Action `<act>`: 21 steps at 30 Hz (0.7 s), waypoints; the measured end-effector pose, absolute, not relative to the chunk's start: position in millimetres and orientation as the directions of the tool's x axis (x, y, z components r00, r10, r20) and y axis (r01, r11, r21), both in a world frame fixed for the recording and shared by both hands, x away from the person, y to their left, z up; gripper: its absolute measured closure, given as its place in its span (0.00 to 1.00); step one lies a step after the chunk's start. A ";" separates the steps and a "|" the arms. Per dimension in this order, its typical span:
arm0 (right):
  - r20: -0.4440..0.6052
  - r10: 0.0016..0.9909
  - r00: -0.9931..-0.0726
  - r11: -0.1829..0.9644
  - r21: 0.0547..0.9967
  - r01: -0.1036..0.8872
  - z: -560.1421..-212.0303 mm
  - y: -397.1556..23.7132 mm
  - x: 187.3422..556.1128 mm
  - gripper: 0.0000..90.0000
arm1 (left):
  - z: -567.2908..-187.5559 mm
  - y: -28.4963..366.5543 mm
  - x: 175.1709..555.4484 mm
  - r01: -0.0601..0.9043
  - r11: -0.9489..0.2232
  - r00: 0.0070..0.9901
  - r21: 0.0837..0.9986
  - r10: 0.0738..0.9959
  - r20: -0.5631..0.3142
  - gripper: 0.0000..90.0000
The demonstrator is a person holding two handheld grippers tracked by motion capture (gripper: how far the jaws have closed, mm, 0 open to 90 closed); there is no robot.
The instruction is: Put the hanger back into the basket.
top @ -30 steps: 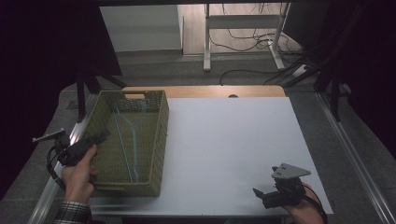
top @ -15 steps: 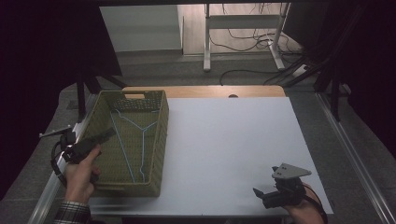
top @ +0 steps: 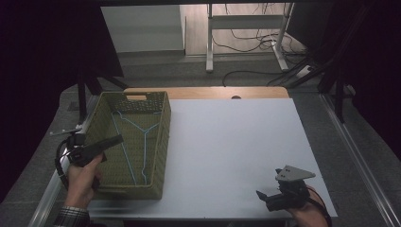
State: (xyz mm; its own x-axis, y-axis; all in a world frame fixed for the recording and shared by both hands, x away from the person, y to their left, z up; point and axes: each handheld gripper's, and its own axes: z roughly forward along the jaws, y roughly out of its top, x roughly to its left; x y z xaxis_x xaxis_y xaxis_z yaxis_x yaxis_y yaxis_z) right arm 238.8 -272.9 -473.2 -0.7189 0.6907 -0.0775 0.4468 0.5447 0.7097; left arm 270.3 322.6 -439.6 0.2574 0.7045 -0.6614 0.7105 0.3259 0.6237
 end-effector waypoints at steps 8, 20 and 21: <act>-0.079 0.689 -0.721 0.546 0.709 0.445 -473.1 -272.5 238.8 0.00 | -437.2 314.8 269.2 0.712 0.256 0.292 0.654 0.740 -0.607 0.06; -0.060 0.700 -0.712 0.522 0.723 0.453 -472.6 -273.4 238.4 0.00 | -431.8 293.6 265.6 0.693 0.098 0.389 0.714 0.784 -0.485 0.02; -0.060 0.700 -0.711 0.522 0.724 0.452 -472.5 -273.4 238.4 0.00 | -431.0 291.6 264.8 0.691 0.082 0.396 0.719 0.788 -0.471 0.02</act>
